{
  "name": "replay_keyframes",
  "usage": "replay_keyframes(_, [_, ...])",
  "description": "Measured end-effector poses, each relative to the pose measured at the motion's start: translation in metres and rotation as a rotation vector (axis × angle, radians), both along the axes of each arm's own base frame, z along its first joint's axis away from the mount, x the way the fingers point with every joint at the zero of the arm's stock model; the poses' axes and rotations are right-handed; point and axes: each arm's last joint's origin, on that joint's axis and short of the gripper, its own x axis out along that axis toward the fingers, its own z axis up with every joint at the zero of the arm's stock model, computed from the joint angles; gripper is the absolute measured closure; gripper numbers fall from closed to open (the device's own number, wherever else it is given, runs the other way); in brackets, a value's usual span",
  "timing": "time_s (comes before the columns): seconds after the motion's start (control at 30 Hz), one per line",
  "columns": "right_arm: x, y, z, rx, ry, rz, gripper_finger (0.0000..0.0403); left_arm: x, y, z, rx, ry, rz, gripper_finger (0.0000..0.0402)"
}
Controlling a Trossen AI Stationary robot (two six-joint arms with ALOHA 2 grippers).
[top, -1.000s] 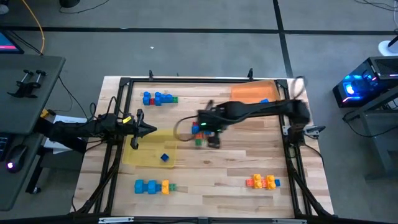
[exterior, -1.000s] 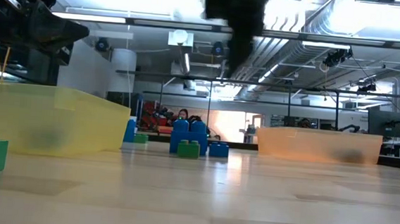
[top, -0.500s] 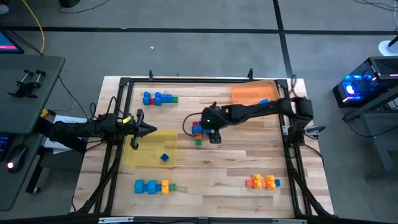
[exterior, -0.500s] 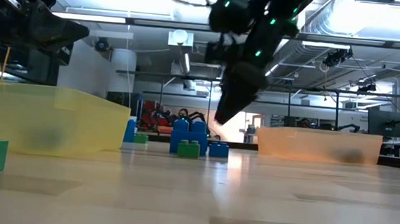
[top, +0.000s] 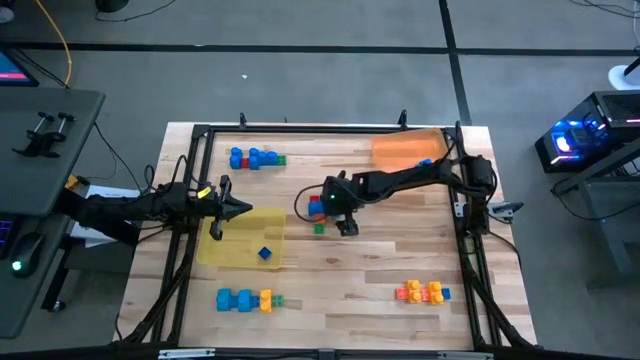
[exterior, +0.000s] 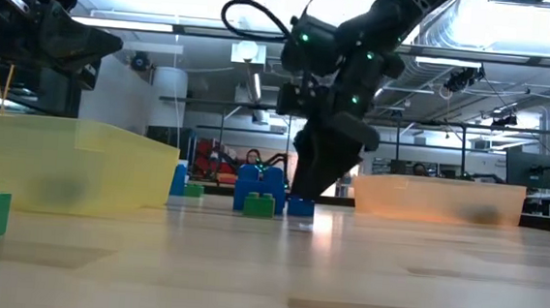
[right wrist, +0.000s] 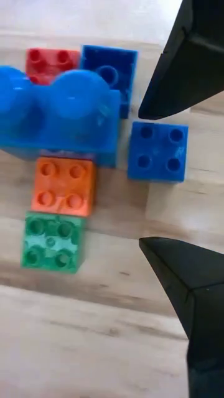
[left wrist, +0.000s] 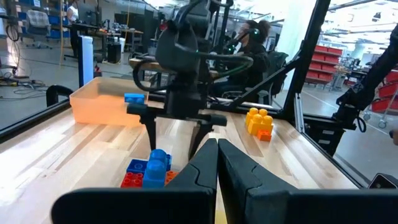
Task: Sort blocks by size
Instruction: Put the small blue 4 stud game piece into the yellow bin
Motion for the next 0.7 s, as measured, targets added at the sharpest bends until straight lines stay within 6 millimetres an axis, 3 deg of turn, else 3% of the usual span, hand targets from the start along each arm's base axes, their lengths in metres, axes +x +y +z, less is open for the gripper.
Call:
replay_keyframes(0.17, [-0.008, -0.001, -0.013, -0.023, 0.023, -0.047, 0.0082, 0.000, 0.000, 0.000, 0.000, 0.000, 0.000, 0.0401])
replay_keyframes(0.47, [-0.005, -0.001, -0.015, -0.038, -0.042, -0.074, 0.0089, 0.000, 0.000, 0.000, 0.000, 0.000, 0.000, 0.0401])
replay_keyframes(0.7, [-0.005, -0.004, -0.020, -0.060, -0.022, -0.094, 0.0168, 0.000, 0.000, 0.000, 0.000, 0.000, 0.000, 0.0401])
